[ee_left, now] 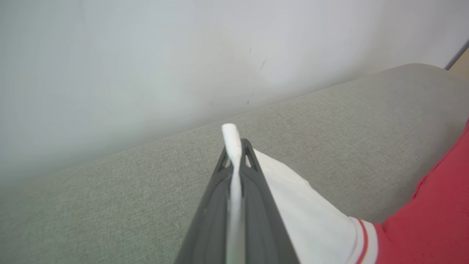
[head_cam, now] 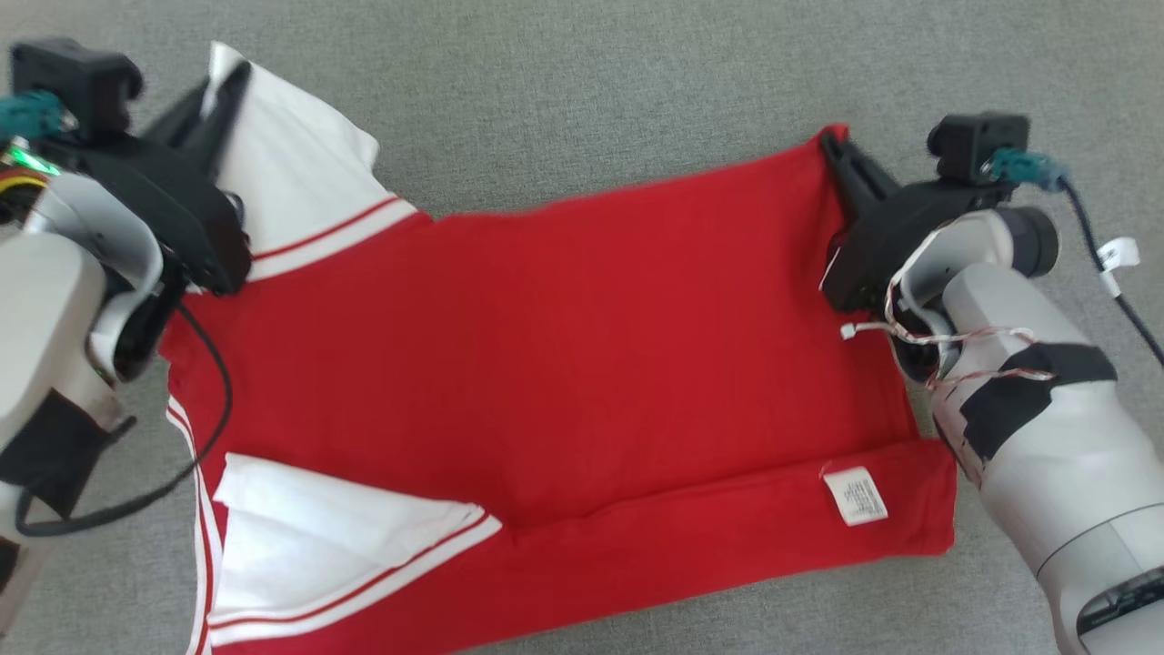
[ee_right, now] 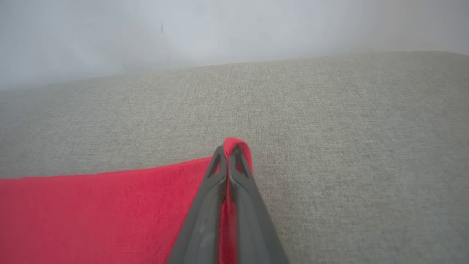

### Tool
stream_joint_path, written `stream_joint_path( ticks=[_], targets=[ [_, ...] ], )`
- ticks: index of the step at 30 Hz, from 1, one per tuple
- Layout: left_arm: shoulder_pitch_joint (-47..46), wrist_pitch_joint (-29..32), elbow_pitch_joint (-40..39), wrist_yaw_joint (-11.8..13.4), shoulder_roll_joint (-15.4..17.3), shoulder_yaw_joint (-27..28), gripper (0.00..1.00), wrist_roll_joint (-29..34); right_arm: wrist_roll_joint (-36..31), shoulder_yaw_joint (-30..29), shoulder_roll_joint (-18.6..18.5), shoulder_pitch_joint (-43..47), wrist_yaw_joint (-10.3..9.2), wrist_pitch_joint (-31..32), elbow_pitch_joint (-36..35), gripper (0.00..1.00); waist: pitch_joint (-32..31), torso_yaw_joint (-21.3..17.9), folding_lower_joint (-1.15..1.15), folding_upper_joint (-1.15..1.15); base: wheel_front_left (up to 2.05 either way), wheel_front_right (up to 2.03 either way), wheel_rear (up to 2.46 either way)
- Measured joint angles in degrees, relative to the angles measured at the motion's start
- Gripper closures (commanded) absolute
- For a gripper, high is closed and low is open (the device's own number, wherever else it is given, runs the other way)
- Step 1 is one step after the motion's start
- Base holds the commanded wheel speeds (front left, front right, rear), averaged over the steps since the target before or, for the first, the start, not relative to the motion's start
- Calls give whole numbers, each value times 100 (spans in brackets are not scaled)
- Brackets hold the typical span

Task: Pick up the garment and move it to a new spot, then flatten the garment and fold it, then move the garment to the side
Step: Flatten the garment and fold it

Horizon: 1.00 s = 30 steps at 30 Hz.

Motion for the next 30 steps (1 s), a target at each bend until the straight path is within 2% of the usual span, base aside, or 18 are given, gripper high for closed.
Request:
stream_joint_path(
  ticks=[8,16,22,25,30],
  targets=[
    [25,-479,155,41,-55,69,100,-14,191,159,-40,-76,0,-397,177,100,-254,42,0,0,0,0,0],
    [1085,-1083,-443,125,-27,66,100,-189,728,353,-255,784,0,-712,-170,100,-674,136,-1,-1,0,0,0],
    [2158,-1380,-1458,425,138,140,100,-210,1332,315,-582,1592,0,-872,-779,100,-938,298,-1,-1,0,0,0],
    [2757,-1440,-2013,659,188,175,100,-94,1557,237,-765,2022,0,-936,-1121,100,-1031,399,-1,-1,0,0,0],
    [3697,-1470,-2754,980,133,428,100,140,1809,56,-1015,2677,0,-985,-1639,100,-1134,556,-1,-1,0,0,0]
  ],
)
